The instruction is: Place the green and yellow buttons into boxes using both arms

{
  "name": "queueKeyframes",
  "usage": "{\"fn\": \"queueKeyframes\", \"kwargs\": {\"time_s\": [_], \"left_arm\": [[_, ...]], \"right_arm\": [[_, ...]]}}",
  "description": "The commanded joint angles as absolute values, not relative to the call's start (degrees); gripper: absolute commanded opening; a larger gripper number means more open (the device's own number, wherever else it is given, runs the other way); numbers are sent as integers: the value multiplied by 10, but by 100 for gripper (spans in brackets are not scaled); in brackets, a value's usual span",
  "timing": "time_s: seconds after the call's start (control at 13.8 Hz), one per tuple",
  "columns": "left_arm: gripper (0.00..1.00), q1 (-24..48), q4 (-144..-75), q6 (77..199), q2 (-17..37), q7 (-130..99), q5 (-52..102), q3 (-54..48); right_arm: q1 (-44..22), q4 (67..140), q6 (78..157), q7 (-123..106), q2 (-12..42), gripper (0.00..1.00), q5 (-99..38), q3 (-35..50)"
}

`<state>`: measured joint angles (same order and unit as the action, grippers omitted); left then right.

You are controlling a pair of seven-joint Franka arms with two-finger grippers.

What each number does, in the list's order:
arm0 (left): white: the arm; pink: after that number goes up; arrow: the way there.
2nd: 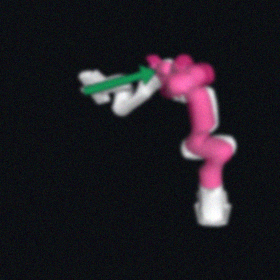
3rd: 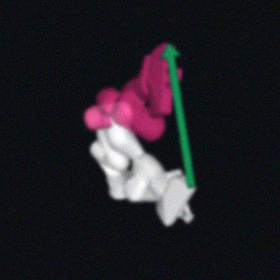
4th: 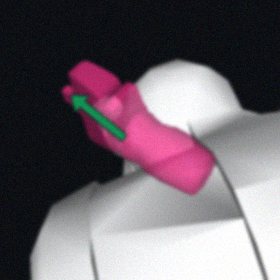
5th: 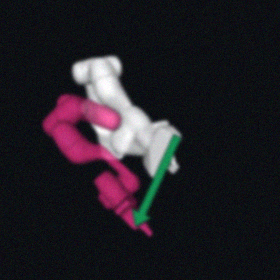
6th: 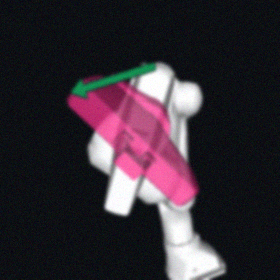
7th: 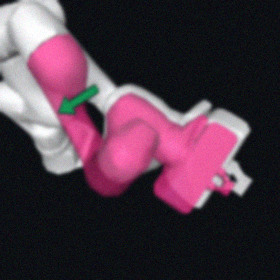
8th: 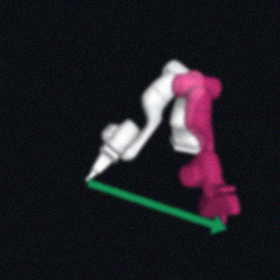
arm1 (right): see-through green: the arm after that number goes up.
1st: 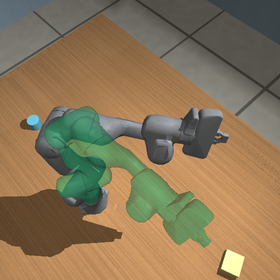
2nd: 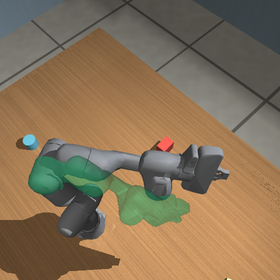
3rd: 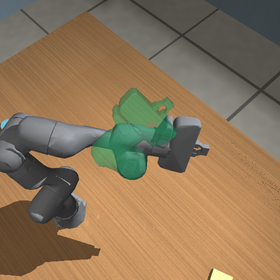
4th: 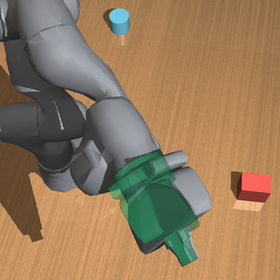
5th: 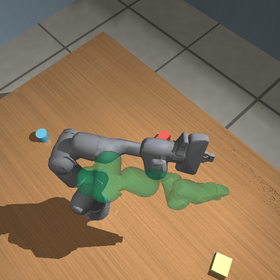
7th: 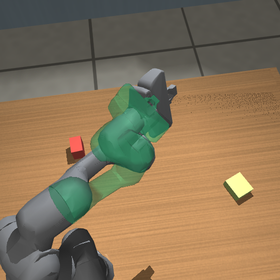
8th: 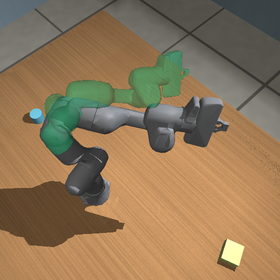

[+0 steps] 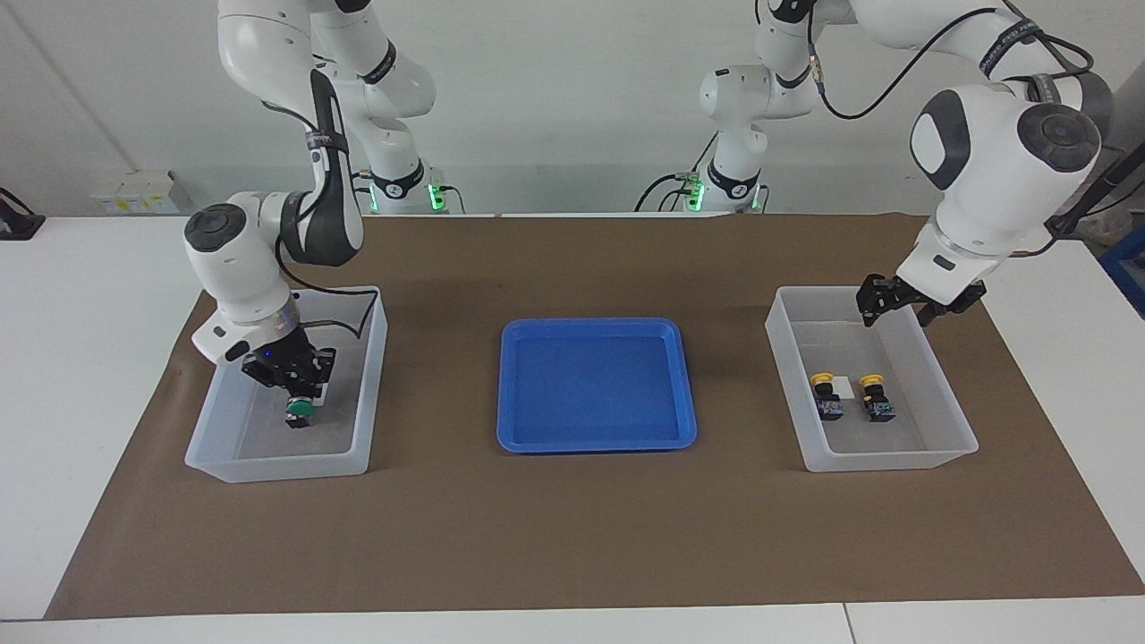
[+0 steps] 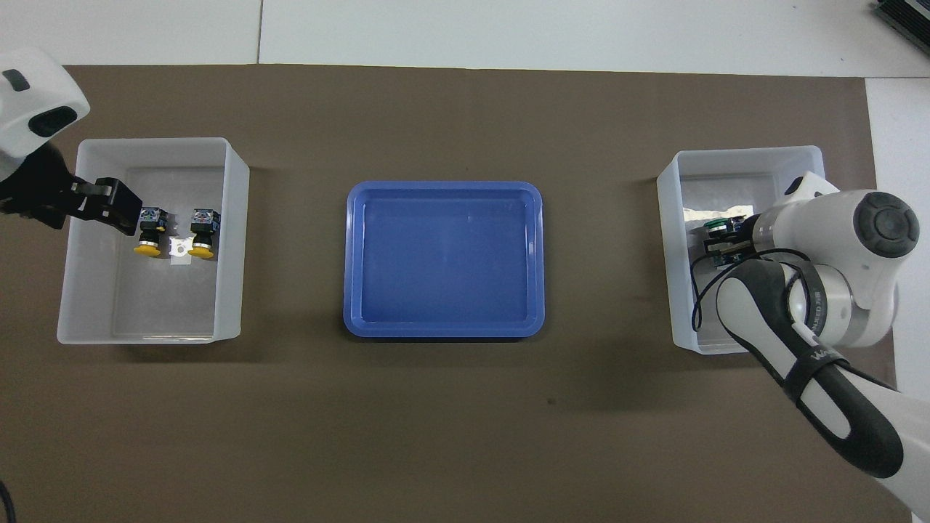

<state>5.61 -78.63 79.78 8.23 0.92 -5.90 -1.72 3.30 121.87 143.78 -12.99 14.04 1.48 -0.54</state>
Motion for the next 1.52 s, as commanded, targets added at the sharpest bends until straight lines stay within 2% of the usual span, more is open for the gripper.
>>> {"fn": "queueKeyframes", "kwargs": {"time_s": [0.0,0.22,0.43,0.72,1.16,1.45], "left_arm": [[88,58,-817,785,43,3,-60,-15],[99,52,-851,805,25,3,-39,-14],[100,50,-873,860,21,-5,-16,-13],[100,49,-961,953,-18,-17,7,-13],[100,28,-962,970,-17,-6,38,-8],[100,38,-962,968,-17,-8,38,-10]], "right_arm": [[37,1226,1449,-145,135,100,4,-3],[41,1217,1446,-142,131,100,5,-3],[37,1186,1411,-98,105,100,5,-3],[33,1087,1284,-19,88,100,6,4],[33,978,1125,20,51,100,14,4],[20,971,1046,59,5,100,14,8]]}}
